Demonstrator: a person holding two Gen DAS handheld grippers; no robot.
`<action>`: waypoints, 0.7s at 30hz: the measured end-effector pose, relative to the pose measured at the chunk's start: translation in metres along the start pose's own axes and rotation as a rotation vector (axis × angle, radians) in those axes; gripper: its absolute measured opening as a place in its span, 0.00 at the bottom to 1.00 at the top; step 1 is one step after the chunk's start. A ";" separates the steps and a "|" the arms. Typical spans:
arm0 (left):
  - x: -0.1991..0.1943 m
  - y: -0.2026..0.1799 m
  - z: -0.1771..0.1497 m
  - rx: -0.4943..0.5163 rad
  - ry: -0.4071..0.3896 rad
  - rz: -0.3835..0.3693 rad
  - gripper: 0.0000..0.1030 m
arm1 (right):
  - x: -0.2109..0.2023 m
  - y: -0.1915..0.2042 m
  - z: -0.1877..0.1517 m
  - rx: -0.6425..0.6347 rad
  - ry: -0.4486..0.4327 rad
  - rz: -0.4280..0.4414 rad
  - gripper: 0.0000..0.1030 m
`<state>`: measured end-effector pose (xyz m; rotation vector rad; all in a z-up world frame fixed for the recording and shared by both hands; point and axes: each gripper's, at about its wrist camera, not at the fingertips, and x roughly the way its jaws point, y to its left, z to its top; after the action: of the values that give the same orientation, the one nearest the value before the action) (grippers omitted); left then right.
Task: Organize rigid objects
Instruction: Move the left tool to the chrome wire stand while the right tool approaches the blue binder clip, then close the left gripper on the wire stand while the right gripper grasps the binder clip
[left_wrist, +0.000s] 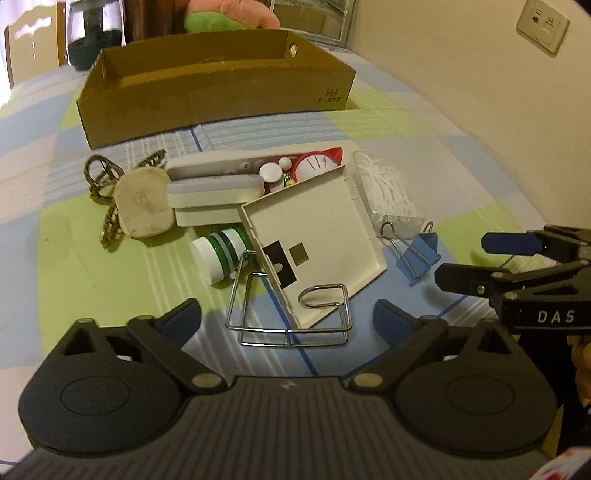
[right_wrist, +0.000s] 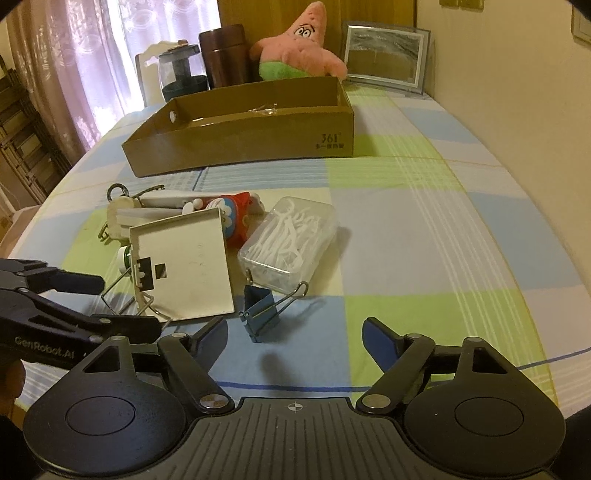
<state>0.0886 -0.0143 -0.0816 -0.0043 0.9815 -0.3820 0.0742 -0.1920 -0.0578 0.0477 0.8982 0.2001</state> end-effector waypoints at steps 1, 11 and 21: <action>0.001 0.001 0.000 -0.005 0.002 -0.003 0.87 | 0.001 0.000 0.000 -0.001 0.002 0.000 0.76; 0.004 0.007 0.004 -0.010 0.019 -0.038 0.64 | 0.006 0.001 0.002 0.007 0.009 0.012 0.76; -0.014 0.004 -0.005 -0.025 -0.022 0.028 0.64 | 0.016 0.009 0.004 0.013 0.014 0.041 0.72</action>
<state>0.0788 -0.0053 -0.0739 -0.0170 0.9634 -0.3434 0.0855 -0.1795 -0.0669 0.0765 0.9128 0.2330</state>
